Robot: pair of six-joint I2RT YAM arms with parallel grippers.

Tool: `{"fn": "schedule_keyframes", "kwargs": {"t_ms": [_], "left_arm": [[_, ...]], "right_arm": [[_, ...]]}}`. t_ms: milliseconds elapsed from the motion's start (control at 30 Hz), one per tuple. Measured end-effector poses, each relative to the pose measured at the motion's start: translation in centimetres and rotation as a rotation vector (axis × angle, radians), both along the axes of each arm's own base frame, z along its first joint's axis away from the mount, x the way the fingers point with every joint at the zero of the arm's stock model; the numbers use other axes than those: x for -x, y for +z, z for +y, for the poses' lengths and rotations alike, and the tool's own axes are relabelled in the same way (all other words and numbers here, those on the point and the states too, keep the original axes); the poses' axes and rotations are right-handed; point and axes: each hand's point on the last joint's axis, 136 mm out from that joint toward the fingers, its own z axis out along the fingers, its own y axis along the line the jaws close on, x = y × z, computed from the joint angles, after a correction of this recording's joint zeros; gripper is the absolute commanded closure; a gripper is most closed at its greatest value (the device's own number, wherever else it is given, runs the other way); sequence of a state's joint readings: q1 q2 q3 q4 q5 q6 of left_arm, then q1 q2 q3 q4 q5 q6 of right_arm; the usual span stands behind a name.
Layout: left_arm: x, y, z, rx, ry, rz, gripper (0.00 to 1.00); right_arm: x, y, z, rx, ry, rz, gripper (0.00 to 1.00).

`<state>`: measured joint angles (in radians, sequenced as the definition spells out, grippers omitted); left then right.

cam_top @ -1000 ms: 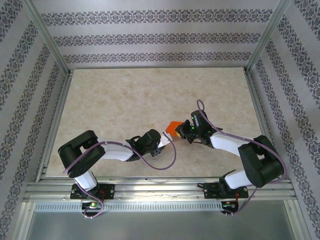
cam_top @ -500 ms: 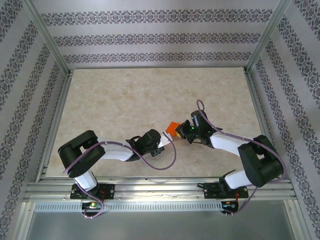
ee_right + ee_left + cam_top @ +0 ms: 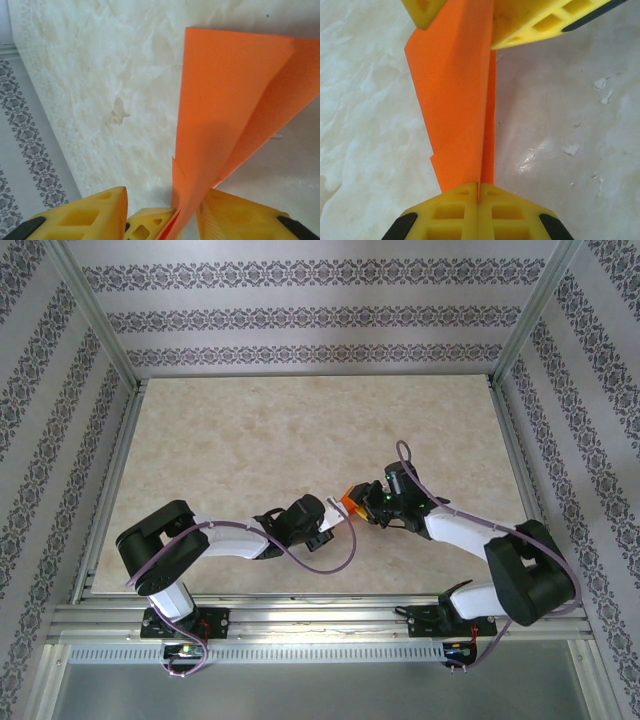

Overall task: Fold a paper plane with a square sheet of paper (pick it up from the middle)
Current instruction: Fold the wing for the fifth time at the center of the table.

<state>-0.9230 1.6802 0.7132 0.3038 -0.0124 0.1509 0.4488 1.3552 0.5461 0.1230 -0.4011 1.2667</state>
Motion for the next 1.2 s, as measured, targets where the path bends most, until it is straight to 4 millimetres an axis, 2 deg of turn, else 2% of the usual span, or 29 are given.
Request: {"fn": "schedule_keyframes", "kwargs": {"t_ms": [333, 567, 700, 867, 1000, 1200], "left_arm": [[1.5, -1.6, -0.4, 0.065, 0.048, 0.165, 0.96], [2.1, -1.3, -1.6, 0.162, 0.060, 0.325, 0.99], [1.4, -1.5, -1.9, 0.242, 0.115, 0.454, 1.00], [1.4, -2.0, -3.0, 0.311, 0.150, 0.600, 1.00], [1.7, -1.9, -4.0, 0.356, 0.156, 0.677, 1.00], [1.8, -1.9, -4.7, 0.399, 0.202, 0.766, 1.00]], "right_arm": [[1.6, 0.3, -3.6, 0.058, -0.064, -0.069, 0.42], [1.3, 1.1, -5.4, 0.076, -0.078, -0.125, 0.39], [1.7, 0.6, -5.6, 0.076, -0.061, -0.119, 0.38], [1.8, 1.1, -5.4, 0.062, -0.026, -0.144, 0.39], [2.0, 1.3, -5.2, 0.051, 0.001, -0.153, 0.45], [2.5, 0.5, -4.6, 0.026, 0.058, -0.121, 0.74]]}}
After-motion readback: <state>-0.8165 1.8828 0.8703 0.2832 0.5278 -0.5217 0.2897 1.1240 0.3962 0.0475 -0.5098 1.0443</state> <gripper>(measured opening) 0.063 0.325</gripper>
